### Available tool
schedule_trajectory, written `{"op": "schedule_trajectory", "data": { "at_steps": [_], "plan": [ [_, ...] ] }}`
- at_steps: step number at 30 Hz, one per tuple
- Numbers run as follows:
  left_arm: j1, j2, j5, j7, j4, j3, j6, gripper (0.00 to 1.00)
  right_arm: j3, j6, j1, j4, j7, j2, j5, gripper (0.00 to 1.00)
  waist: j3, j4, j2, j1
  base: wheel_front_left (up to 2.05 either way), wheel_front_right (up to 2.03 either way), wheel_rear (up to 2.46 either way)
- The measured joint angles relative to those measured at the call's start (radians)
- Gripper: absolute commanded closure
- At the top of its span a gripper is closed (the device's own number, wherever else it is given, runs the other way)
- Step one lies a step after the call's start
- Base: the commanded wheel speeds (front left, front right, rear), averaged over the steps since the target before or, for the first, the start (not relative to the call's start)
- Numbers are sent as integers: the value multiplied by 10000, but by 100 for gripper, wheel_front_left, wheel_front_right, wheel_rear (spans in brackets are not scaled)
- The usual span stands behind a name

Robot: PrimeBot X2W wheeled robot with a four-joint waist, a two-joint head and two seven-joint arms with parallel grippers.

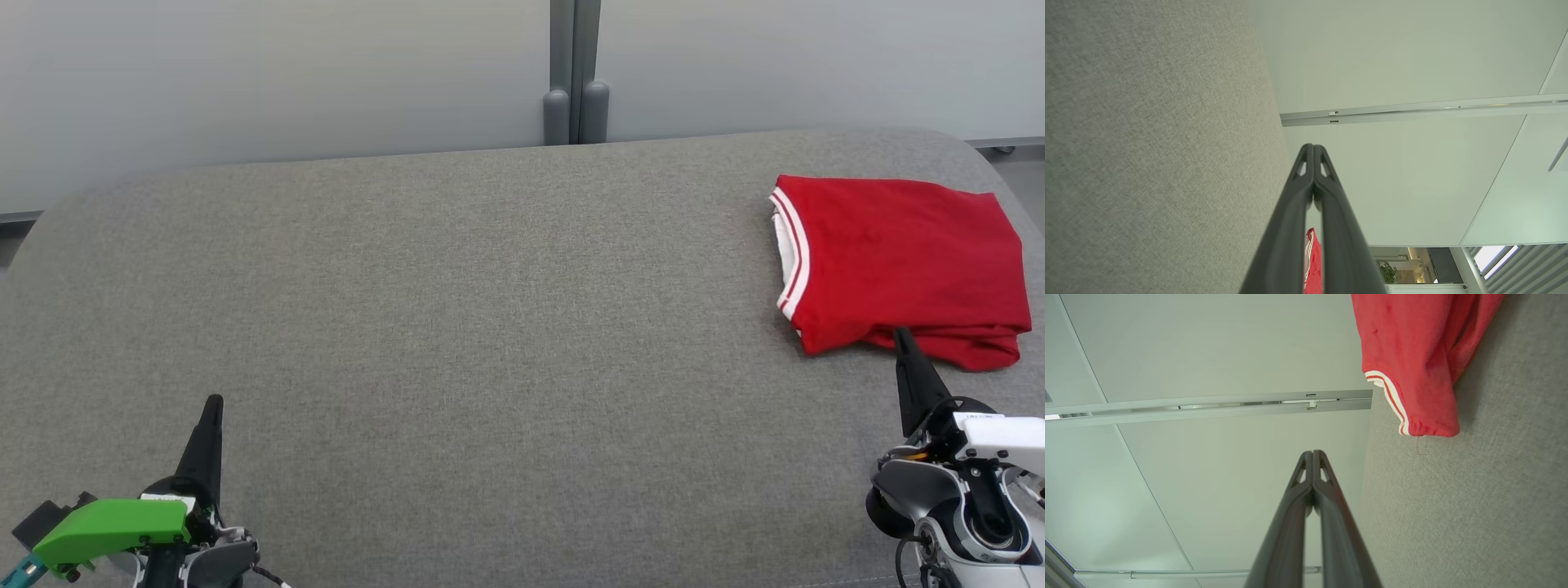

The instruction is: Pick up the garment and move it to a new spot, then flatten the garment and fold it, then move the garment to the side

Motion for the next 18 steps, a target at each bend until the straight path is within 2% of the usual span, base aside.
{"op": "schedule_trajectory", "data": {
  "at_steps": [18],
  "plan": [
    [-4, 0, 0, 2, 10, 10, 0, 100, -19, 2, -5, 36, 12, 12, -2, 100, -1, 0, 0, 0, 0, 0, 0]
  ]
}}
